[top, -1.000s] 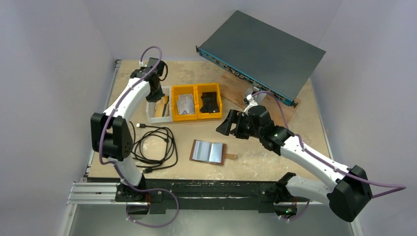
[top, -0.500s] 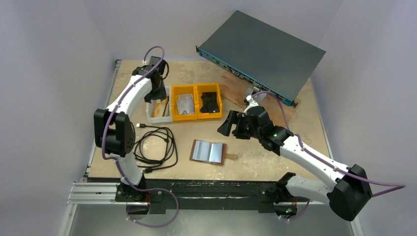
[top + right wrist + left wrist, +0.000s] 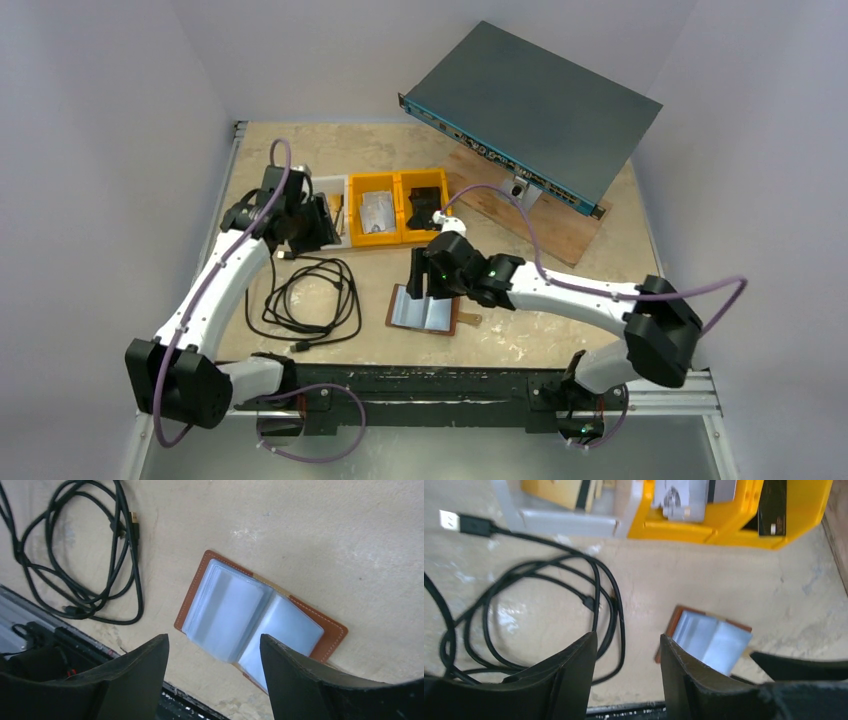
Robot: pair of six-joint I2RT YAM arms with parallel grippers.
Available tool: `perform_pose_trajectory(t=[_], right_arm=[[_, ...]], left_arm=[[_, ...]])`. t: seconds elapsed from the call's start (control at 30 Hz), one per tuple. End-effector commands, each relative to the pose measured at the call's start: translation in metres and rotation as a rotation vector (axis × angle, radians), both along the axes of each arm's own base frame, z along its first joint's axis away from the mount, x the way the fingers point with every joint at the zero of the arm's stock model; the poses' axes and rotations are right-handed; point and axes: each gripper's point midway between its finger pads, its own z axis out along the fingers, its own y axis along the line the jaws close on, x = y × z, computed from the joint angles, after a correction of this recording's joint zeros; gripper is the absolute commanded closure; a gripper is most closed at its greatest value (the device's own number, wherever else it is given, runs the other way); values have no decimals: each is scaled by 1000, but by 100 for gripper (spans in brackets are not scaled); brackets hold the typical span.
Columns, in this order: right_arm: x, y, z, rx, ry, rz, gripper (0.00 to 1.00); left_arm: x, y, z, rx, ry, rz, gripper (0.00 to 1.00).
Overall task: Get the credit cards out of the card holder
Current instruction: Remove the credit card from the card holder.
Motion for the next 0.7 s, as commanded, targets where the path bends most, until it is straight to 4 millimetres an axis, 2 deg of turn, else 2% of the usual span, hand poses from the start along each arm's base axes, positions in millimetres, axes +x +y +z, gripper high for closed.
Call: perform_pose_trajectory(t=[0.0, 0.17, 0.4, 0.6, 0.67], right_arm=[[10, 11, -7, -118, -35, -69, 33], [8, 18, -42, -213, 15, -81, 33], [7, 20, -67, -263, 61, -87, 36], [5, 22, -79, -280, 80, -76, 49], [2, 19, -84, -290, 92, -80, 58]], left_arm=[[-28, -32, -9, -197, 11, -74, 51], [-54, -50, -20, -243, 35, -144, 51], [-74, -69, -39, -296, 72, -194, 51], [-78, -81, -51, -311, 94, -219, 52], [-79, -86, -54, -318, 104, -230, 52]])
